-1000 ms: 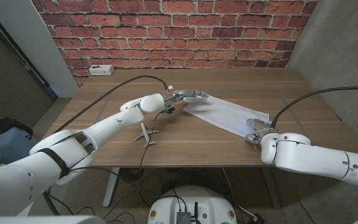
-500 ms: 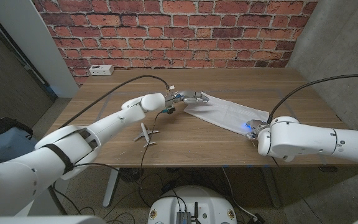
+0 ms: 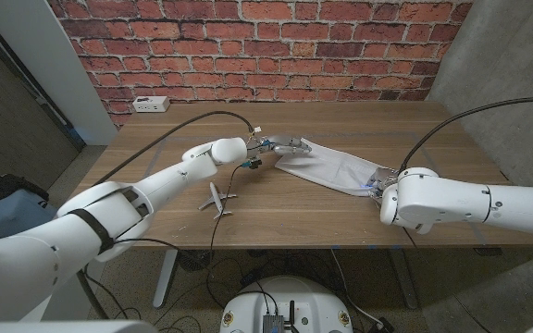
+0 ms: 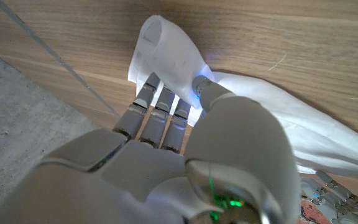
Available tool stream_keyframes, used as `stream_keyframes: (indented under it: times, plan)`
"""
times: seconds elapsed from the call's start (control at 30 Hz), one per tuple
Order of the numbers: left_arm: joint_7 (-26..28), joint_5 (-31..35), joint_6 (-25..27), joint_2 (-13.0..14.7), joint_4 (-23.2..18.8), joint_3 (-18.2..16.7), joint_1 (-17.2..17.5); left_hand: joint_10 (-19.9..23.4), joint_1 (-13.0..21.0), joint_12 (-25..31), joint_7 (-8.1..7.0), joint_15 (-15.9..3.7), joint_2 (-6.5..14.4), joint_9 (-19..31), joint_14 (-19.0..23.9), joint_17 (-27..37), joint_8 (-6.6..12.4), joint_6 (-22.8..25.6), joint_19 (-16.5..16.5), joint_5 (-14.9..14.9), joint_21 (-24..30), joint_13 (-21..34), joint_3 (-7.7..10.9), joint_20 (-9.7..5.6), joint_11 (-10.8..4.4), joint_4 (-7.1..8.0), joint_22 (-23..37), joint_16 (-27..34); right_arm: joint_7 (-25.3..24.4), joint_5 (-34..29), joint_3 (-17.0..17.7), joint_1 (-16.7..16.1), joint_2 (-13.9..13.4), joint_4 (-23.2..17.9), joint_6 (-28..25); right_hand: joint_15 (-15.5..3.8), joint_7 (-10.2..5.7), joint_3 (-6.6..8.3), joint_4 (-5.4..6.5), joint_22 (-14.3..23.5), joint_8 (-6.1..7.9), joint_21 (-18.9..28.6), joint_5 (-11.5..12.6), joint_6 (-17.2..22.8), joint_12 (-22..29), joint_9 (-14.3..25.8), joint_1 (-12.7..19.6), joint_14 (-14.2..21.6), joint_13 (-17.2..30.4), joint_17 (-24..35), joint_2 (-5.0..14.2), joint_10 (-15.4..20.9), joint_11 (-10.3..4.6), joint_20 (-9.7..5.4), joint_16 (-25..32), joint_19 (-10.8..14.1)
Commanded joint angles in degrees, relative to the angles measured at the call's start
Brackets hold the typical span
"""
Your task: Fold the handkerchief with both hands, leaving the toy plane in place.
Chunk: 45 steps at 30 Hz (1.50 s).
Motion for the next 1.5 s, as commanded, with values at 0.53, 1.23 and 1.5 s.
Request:
stream_keyframes:
  times: [0.53,1.23,1.5]
  plan:
    - [-3.6,4.6,3.6,1.5,-6.4,3.0,-1.1,2.9,-2.8,0.6,2.77,-0.24,0.3,0.1,1.5,-0.1,1.71,6.3,0.5,0.2,0.0,0.1,0.23,0.28,-1.47,0.25,-0.1,0.0,-4.3,-32.0,-19.8,6.9,-0.9,-1.7,-0.1,-9.66,5.06,-2.78,0.09,1.7,0.0,4.5,-0.2,11.2,4.0,1.8,12.0,4.6,3.4,8.5,-2.24,5.1,-2.69,-3.62,6.1,2.3]
    - [-6.1,4.1,8.4,3.3,-13.1,2.1,1.1,3.4,-3.5,0.5,3.56,-0.32,0.3,0.1,1.9,-0.2,1.32,6.9,0.6,0.2,-0.1,0.1,0.37,0.35,-0.55,0.11,-0.2,0.0,35.3,-77.9,-46.9,27.2,0.6,0.5,2.7,-9.58,4.71,-3.57,0.7,2.1,-0.15,5.7,-0.3,11.7,4.5,2.1,12.8,4.9,4.1,9.1,-2.04,5.4,-3.43,-4.15,5.5,2.1]
    - [-6.5,4.3,10.5,4.5,-15.6,1.7,2.1,4.6,-4.2,0.8,4.03,-0.53,0.2,0.1,3.0,-0.2,1.16,7.3,1.1,0.2,0.0,0.1,0.3,0.3,-0.68,0.22,-0.1,0.2,51.6,-97.8,-45.3,27.2,-2.4,2.8,11.2,-9.62,4.66,-3.82,0.78,2.1,-0.17,6.1,-0.3,11.9,4.5,2.1,13.0,5.0,4.2,9.2,-2.04,5.4,-3.57,-4.36,5.2,2.0]
